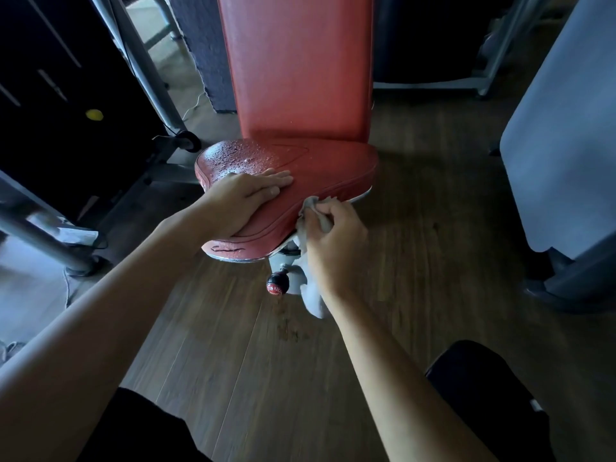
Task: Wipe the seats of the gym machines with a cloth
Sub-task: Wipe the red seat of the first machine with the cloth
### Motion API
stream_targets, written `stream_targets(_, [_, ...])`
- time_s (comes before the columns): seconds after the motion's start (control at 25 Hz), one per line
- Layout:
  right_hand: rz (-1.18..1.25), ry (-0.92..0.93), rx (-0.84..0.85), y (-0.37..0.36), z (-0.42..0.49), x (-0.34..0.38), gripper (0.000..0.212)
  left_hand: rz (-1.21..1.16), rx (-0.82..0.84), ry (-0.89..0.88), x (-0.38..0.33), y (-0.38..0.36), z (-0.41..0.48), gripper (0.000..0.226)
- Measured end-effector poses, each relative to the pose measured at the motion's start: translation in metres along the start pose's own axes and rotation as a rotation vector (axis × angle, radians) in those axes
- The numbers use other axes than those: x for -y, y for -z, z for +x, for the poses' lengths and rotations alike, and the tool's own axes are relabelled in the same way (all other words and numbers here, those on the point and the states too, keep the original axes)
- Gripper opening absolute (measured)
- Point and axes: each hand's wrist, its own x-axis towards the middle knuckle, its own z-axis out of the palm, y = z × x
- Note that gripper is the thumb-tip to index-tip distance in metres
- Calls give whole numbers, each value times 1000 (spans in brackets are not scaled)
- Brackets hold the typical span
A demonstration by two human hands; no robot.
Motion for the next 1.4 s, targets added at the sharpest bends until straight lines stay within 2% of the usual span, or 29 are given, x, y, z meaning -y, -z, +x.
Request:
stream_targets(0.16, [22, 65, 54, -4, -43, 19, 9, 12, -12, -4, -1, 0, -1, 36])
stream_targets(0.24, [16, 83, 37, -6, -34, 15, 10, 14, -17, -7, -1, -1, 0, 36])
stream_targets(0.44, [-91, -26, 57, 5, 5, 0, 8, 10, -7, -9, -4, 1, -1, 37])
stream_targets(0.52, [-63, -78, -3, 13, 0, -6, 5, 16, 10, -1, -5, 2, -1, 37])
stream_targets(0.64, [-53, -101, -135, 20, 9, -15, 16, 48, 45, -4, -6, 5, 1, 38])
stream_targets(0.84, [-71, -152, -135, 9, 27, -7, 13, 117, 96, -19, -13, 2, 12, 45])
stream_targets(1.0, [-38, -18, -126, -8, -12, -5, 6, 84, 104, -57, -10, -2, 20, 43])
stream_targets(1.08, [-93, 37, -115, -6, -2, -11, 4, 65, 103, -62, -6, -2, 21, 43])
stream_targets(1.2, [-203, -42, -168, 9, 40, -27, 5, 42, 101, -54, -3, -1, 21, 42])
stream_targets(1.32, [-140, -168, -235, 12, 49, -26, 7, 33, 90, -46, -3, -2, 21, 41])
stream_targets(1.4, [-97, -106, -202, -1, 26, -13, 7, 18, 78, -46, -4, -3, 21, 41])
